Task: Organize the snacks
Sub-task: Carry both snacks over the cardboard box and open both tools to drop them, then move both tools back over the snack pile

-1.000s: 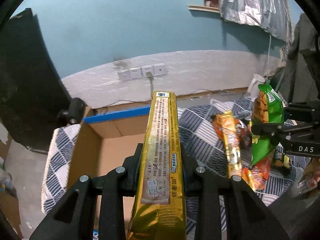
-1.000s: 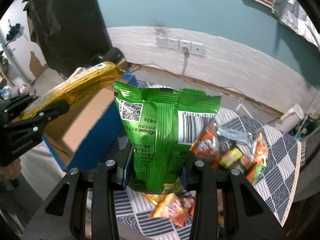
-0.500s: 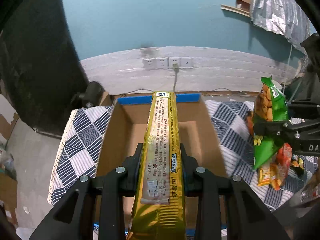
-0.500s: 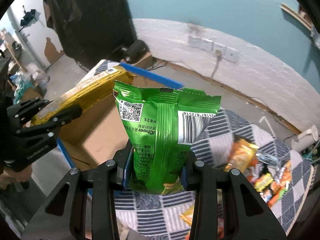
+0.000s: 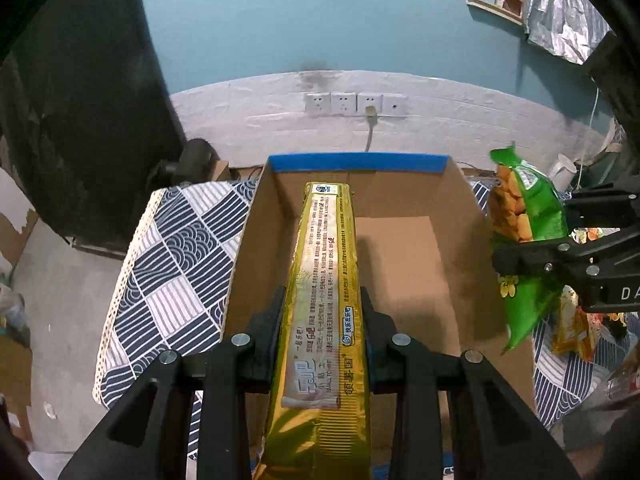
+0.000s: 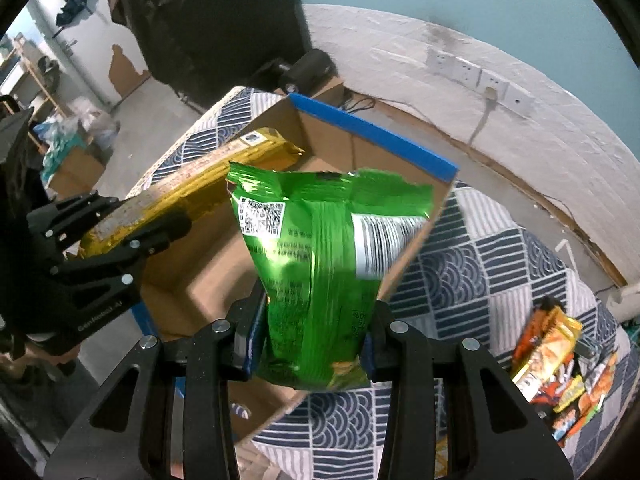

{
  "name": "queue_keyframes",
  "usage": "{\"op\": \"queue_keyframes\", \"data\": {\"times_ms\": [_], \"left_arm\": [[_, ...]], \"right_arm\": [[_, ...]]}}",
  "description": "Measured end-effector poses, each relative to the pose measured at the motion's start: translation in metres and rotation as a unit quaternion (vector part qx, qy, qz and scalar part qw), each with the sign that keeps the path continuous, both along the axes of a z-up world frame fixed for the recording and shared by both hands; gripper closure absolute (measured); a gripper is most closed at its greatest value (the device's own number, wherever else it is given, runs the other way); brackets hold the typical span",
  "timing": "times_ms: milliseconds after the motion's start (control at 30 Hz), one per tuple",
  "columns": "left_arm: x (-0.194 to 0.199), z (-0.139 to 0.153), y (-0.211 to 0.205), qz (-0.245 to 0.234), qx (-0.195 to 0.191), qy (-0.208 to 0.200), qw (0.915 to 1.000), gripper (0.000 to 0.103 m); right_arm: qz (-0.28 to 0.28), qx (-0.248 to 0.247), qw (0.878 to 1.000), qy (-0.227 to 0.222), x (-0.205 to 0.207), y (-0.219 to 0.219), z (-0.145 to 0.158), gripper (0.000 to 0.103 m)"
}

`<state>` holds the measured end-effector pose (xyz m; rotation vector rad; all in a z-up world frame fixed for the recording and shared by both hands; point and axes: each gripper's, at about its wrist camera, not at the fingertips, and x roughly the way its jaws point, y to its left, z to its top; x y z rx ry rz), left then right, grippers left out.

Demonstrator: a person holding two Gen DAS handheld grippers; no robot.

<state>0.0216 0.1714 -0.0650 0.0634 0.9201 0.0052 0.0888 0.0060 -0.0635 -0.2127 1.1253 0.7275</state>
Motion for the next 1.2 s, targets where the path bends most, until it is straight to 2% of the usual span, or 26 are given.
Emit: {"op": "queue_keyframes", "data": {"times_ms": [167, 267, 333, 367, 567, 633, 733, 867, 1200], "left_arm": [[0.003, -0.003, 0.008, 0.008, -0.019, 0.015, 0.9997, 0.071], [0.001, 0.004, 0.004, 0.011, -0.012, -0.004, 0.9999, 0.071], [0.0, 0.009, 0.002, 0.012, 0.0, -0.013, 0.9998, 0.07], [0.001, 0.011, 0.001, 0.011, 0.003, -0.015, 0.9998, 0.07], [-0.002, 0.02, -0.006, 0.013, 0.009, -0.026, 0.9996, 0.052], [-0.002, 0.023, -0.01, 0.009, 0.007, -0.03, 0.9995, 0.051], [-0.003, 0.03, -0.022, 0.0, 0.009, -0.038, 0.9992, 0.041], [-0.006, 0.037, -0.043, -0.019, 0.021, -0.046, 0.9985, 0.034], [-0.014, 0.046, -0.112, -0.088, 0.044, -0.05, 0.9939, 0.025]], "right_arm": [[0.006, 0.0, 1.0, 0.004, 0.002, 0.008, -0.005, 0.063], [0.003, 0.0, 1.0, 0.007, 0.003, 0.008, -0.004, 0.058], [0.007, 0.01, 1.0, 0.001, 0.002, 0.007, 0.0, 0.046], [0.007, 0.012, 1.0, -0.006, 0.0, 0.007, 0.004, 0.044], [0.001, 0.019, 0.999, -0.039, -0.009, -0.007, 0.024, 0.043], [-0.002, 0.016, 0.999, -0.051, -0.013, -0.015, 0.029, 0.042], [-0.014, 0.013, 0.998, -0.062, -0.018, -0.034, 0.034, 0.038], [-0.034, 0.015, 0.997, -0.063, -0.021, -0.062, 0.038, 0.037], [-0.08, -0.012, 0.994, -0.077, -0.027, -0.143, 0.038, 0.03]]}}
